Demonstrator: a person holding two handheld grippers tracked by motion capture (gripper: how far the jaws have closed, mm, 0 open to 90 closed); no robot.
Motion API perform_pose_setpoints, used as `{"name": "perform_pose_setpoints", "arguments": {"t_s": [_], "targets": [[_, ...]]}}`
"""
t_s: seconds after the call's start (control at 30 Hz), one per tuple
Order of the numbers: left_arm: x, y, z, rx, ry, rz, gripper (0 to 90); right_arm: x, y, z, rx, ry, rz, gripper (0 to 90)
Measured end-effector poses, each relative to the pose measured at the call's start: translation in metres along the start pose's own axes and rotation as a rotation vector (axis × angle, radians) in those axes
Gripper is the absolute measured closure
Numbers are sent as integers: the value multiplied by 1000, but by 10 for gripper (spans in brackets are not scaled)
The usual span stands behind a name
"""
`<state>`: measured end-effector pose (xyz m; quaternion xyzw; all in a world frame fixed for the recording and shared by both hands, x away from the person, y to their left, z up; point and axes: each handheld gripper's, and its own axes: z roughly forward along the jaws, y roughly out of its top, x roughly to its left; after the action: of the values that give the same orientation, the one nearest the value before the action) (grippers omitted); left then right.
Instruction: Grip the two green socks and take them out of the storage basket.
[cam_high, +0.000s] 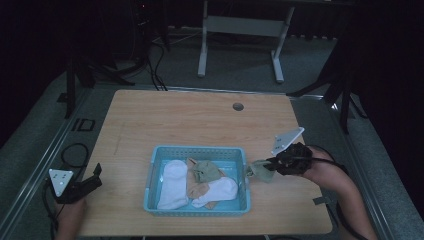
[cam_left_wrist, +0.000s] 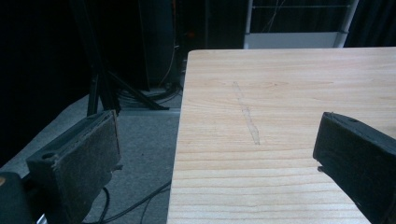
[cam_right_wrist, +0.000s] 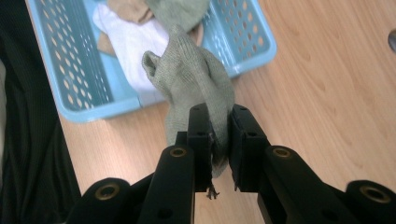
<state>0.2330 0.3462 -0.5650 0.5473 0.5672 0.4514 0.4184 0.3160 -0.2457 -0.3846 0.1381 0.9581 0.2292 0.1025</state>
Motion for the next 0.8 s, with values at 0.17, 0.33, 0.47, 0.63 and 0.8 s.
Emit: {"name": "perform_pose_setpoints", "arguments": {"t_s": [0.17,0.33,0.47,0.63,0.8], "targets": [[0,0,0,0,2,3,3,-5,-18,1,2,-1,41,796],[0,0,0,1,-3,5,3,-5,-31,7,12,9,64,796],[0,0,0,-2,-11,9,3,-6,-43,16,28,20,93,796],[0,0,0,-1,-9,8,3,-9,-57,34,58,48,131,796],[-1,0,-1,-3,-7,10,3,-10,-64,47,74,74,154,796]]}}
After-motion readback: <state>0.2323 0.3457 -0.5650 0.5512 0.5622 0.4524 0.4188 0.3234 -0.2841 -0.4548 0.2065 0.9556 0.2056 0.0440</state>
